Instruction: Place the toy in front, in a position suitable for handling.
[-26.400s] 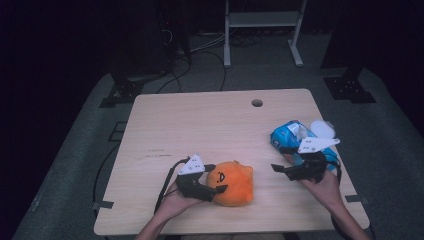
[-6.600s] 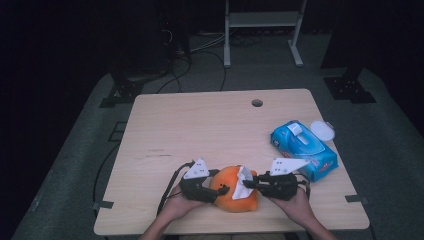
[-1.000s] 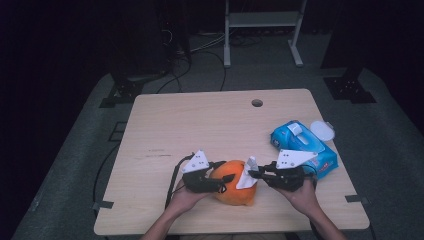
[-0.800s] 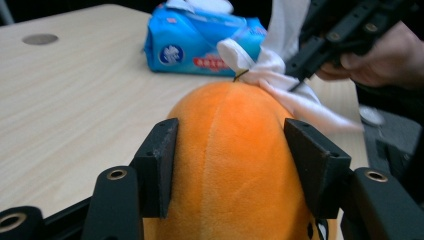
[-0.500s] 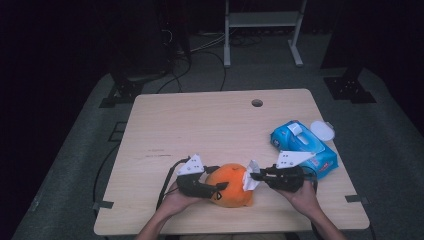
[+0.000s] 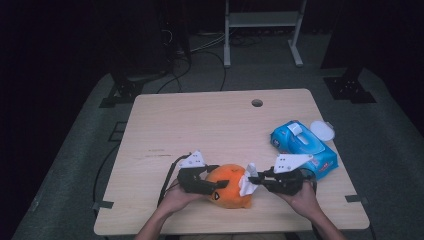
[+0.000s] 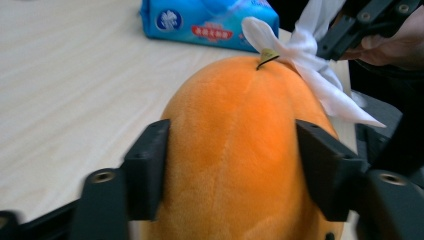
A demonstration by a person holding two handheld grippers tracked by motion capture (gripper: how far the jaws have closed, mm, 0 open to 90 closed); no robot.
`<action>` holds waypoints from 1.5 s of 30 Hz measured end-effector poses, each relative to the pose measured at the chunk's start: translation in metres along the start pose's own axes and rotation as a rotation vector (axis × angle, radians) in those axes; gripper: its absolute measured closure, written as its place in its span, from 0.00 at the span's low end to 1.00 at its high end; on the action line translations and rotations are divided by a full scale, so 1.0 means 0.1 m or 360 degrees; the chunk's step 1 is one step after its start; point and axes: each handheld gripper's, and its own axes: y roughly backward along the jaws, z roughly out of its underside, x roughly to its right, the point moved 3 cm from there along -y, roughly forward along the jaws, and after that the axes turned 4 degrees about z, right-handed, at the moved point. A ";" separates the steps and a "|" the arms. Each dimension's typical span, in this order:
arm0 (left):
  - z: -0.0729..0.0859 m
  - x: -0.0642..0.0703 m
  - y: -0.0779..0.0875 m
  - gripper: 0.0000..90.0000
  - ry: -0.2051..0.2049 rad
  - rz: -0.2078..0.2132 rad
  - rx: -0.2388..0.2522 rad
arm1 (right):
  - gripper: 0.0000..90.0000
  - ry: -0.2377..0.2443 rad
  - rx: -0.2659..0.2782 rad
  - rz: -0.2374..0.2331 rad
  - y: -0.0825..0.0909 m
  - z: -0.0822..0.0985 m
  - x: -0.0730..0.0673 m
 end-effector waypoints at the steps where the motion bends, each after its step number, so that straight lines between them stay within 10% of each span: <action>1: -0.01 0.00 0.00 0.43 -0.0003 -0.0009 0.0028 | 0.90 -0.0006 0.0024 0.0032 0.03 -0.03 0.02; 6: -0.09 0.09 -0.06 0.48 -0.0151 -0.0115 0.0149 | 0.90 -0.0010 0.0096 0.0121 0.09 -0.13 0.05; 11: -0.04 0.12 -0.15 0.47 -0.0150 -0.0142 0.0172 | 0.90 -0.0072 0.0066 0.0156 0.08 -0.09 0.12; 27: -0.01 0.13 -0.03 0.07 -0.0136 -0.0033 -0.0236 | 0.90 0.0000 -0.0008 -0.0023 -0.09 -0.03 -0.10; 36: -0.04 0.12 -0.06 0.46 -0.0175 -0.0023 -0.0115 | 0.91 -0.0021 0.0025 0.0039 0.00 -0.10 -0.05; 45: -0.03 0.18 -0.26 0.47 -0.0235 -0.0084 0.0002 | 0.91 0.0056 0.0095 0.0096 0.00 -0.22 -0.13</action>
